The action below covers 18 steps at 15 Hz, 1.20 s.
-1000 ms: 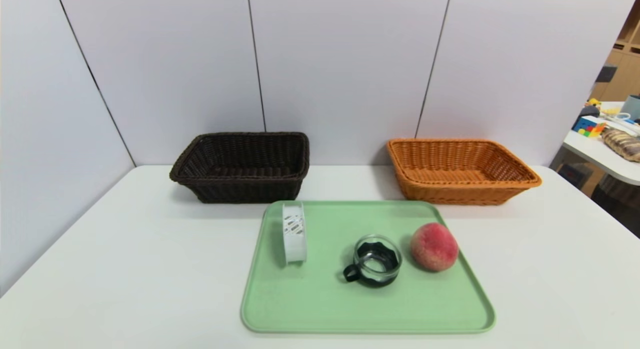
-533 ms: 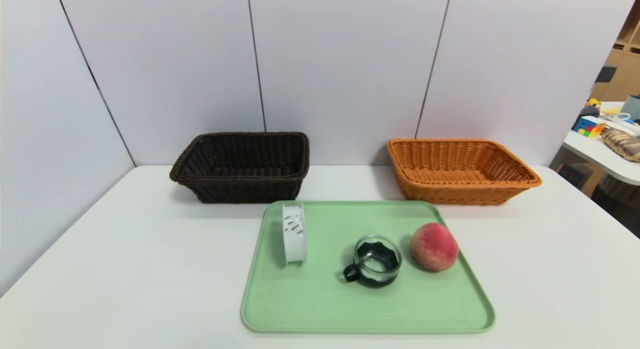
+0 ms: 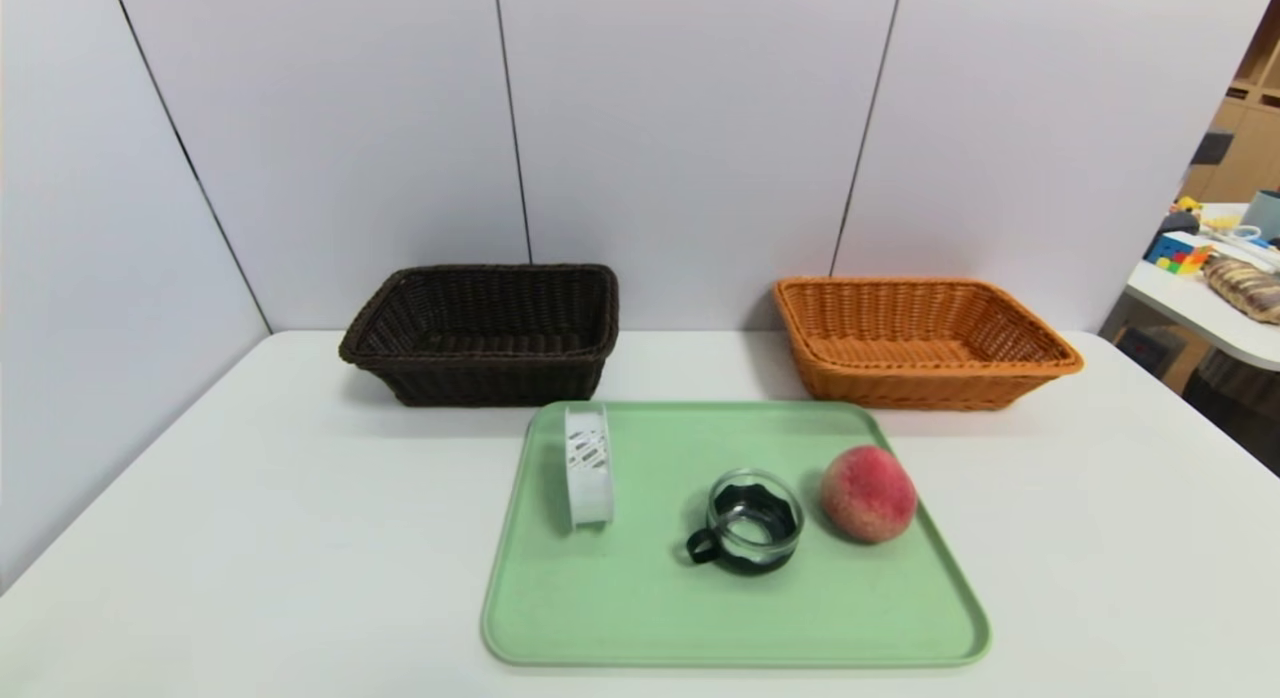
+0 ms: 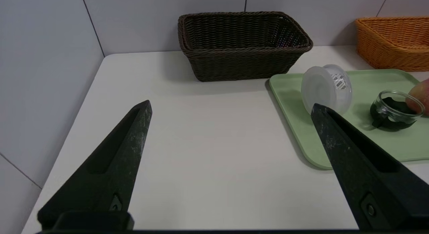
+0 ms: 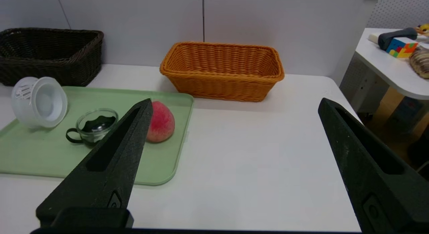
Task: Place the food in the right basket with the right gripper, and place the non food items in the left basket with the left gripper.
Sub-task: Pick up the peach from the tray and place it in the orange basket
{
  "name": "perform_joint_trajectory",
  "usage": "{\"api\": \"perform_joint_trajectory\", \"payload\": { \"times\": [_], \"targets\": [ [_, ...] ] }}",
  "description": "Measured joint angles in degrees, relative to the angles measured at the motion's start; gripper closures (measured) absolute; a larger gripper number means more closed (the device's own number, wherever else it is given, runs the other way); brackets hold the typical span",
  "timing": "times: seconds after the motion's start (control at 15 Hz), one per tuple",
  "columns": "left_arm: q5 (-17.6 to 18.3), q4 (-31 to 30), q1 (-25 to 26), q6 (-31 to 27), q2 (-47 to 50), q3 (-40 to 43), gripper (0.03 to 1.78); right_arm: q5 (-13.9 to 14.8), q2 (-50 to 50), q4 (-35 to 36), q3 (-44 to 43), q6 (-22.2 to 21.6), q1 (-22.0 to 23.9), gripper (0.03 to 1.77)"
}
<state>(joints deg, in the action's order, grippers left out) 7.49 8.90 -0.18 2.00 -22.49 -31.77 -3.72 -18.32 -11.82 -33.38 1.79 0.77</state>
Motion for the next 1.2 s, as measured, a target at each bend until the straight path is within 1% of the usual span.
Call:
{"api": "perform_joint_trajectory", "payload": {
  "times": [0.2,0.33,0.4,0.47,0.6,0.67,0.8,0.87,0.93,1.07,1.13,1.2],
  "targets": [
    [0.0,-2.8,0.0,-1.2,-5.4,-0.8,0.12,-0.6,-5.9,0.5,-3.7,0.3,-0.1,0.10],
    [0.8,-3.3,-0.1,-2.0,-8.0,-1.0,0.12,-2.1,-9.4,0.7,-5.3,0.3,-0.6,0.10],
    [2.1,-3.3,-0.2,-2.9,-8.7,-1.1,0.12,-3.6,-11.0,0.7,-5.9,0.3,-0.7,0.10],
    [3.9,-2.9,-0.3,-4.0,-9.2,-1.1,0.12,-4.5,-12.3,0.8,-6.4,0.3,-0.8,0.10],
    [8.2,-2.6,-0.3,-4.9,-9.9,-1.2,0.12,-5.2,-14.6,1.9,-6.6,0.3,-0.8,0.10],
    [9.1,-2.6,-0.3,-5.4,-10.5,-1.4,0.12,-5.2,-15.5,2.4,-6.6,0.1,-0.8,0.10],
    [9.3,-2.7,-0.4,-7.1,-12.2,-1.9,0.12,-5.1,-17.4,4.1,-6.5,0.1,-0.8,0.10],
    [9.8,-2.7,-0.4,-6.9,-13.0,-2.3,0.12,-5.1,-18.1,4.6,-6.4,0.2,-0.8,0.10],
    [10.7,-2.6,-0.5,-5.4,-13.8,-2.5,0.12,-5.2,-18.7,4.7,-6.4,0.2,-0.8,0.10],
    [12.4,-2.6,-0.7,-0.4,-15.3,-3.1,0.12,-5.4,-20.1,4.8,-6.1,0.1,-0.8,0.10],
    [12.7,-2.5,-0.9,0.7,-15.8,-3.2,0.12,-5.6,-20.8,4.9,-6.0,0.1,-0.9,0.10],
    [12.7,-2.0,-1.0,0.6,-16.2,-3.3,0.12,-5.8,-21.3,4.9,-5.9,0.0,-1.3,0.10]
  ]
}}
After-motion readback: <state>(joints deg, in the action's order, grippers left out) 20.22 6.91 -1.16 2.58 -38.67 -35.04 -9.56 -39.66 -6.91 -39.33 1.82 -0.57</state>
